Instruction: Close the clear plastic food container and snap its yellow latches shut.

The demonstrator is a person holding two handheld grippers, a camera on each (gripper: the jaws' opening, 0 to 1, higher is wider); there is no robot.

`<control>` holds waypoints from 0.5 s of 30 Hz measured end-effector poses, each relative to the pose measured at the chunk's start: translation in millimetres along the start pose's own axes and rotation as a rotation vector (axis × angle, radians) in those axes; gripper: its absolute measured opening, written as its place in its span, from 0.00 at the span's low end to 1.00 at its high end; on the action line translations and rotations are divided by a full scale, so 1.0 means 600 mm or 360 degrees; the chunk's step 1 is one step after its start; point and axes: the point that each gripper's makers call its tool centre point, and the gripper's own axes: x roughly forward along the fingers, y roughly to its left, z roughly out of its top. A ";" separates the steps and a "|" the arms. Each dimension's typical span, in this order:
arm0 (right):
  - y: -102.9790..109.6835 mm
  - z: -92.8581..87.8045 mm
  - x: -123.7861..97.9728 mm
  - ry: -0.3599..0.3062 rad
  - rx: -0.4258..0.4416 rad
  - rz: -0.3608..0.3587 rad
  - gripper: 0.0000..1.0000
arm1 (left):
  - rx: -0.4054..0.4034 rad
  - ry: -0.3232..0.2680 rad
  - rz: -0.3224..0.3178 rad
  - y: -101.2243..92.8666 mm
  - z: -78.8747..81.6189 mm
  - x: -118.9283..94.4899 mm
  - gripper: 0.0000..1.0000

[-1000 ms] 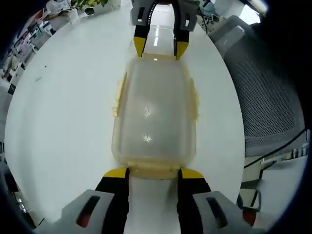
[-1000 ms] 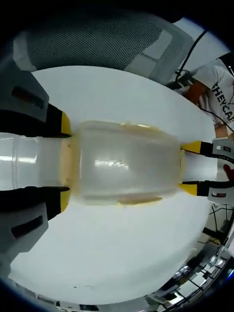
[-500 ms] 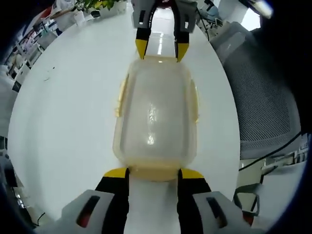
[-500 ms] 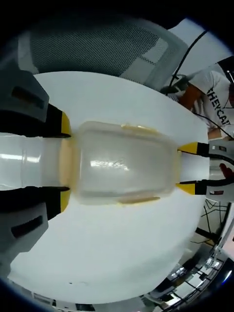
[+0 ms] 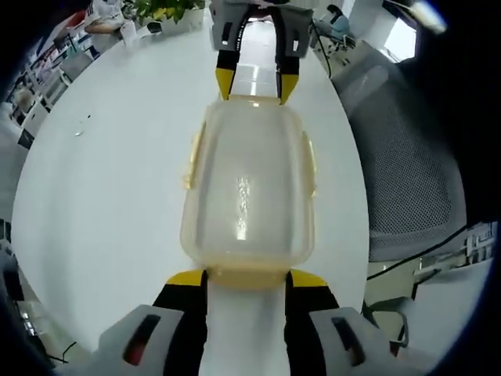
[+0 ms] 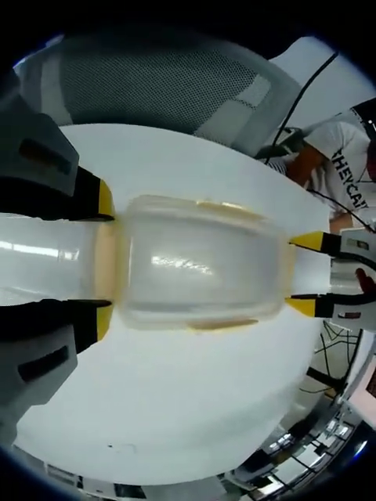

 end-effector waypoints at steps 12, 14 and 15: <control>-0.007 -0.004 -0.017 -0.0010 0.0023 0.0002 0.36 | -0.0001 -0.0030 -0.0002 0.007 0.014 -0.010 0.33; -0.007 -0.006 -0.019 -0.0002 0.0021 0.0001 0.36 | -0.0003 -0.0037 0.0000 0.007 0.017 -0.011 0.33; -0.006 -0.007 -0.020 0.0002 0.0018 -0.0002 0.36 | -0.0004 -0.0040 0.0005 0.006 0.020 -0.011 0.33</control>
